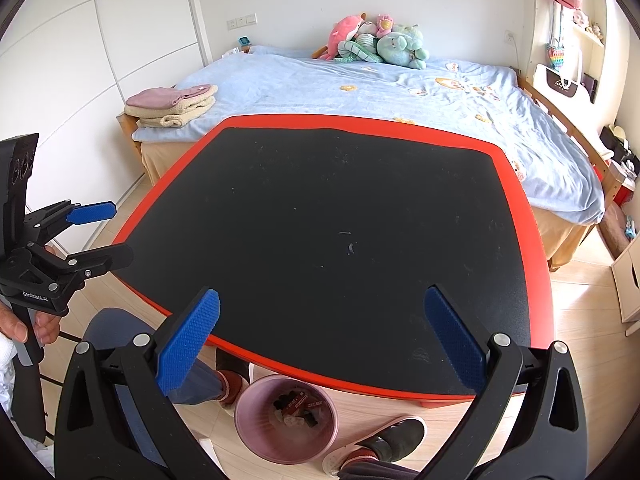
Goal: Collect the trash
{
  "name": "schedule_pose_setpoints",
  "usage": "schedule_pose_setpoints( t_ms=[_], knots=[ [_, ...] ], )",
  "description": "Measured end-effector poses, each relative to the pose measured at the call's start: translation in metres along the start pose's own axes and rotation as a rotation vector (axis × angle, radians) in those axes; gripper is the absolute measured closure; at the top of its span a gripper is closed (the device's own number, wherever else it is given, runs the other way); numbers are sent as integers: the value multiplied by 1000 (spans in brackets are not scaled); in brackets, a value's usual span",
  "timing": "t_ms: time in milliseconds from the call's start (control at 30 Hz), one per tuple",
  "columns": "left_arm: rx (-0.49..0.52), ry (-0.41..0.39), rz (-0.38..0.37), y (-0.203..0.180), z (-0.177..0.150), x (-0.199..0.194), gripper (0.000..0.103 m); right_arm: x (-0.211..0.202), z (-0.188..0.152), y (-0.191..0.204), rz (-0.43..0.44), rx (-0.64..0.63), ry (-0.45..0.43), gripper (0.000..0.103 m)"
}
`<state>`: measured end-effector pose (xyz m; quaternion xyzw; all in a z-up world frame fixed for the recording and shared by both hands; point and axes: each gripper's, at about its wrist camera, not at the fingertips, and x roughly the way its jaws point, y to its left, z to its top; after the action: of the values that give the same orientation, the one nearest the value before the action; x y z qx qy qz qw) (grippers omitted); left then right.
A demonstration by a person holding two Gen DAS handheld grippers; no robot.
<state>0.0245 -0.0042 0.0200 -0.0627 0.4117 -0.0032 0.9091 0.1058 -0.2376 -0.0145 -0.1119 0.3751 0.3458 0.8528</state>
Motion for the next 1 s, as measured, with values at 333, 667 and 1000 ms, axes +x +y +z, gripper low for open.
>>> schedule_pose_setpoints(
  t_ms=[333, 667, 1000],
  knots=[
    [1, 1, -1, 0, 0, 1, 6, 4, -4, -3, -2, -1, 6, 3],
    [1, 0, 2, -1, 0, 1, 6, 4, -4, -3, -1, -2, 7, 3],
    [11, -17, 1, -1, -6, 3, 6, 5, -5, -2, -2, -4, 7, 3]
  ],
)
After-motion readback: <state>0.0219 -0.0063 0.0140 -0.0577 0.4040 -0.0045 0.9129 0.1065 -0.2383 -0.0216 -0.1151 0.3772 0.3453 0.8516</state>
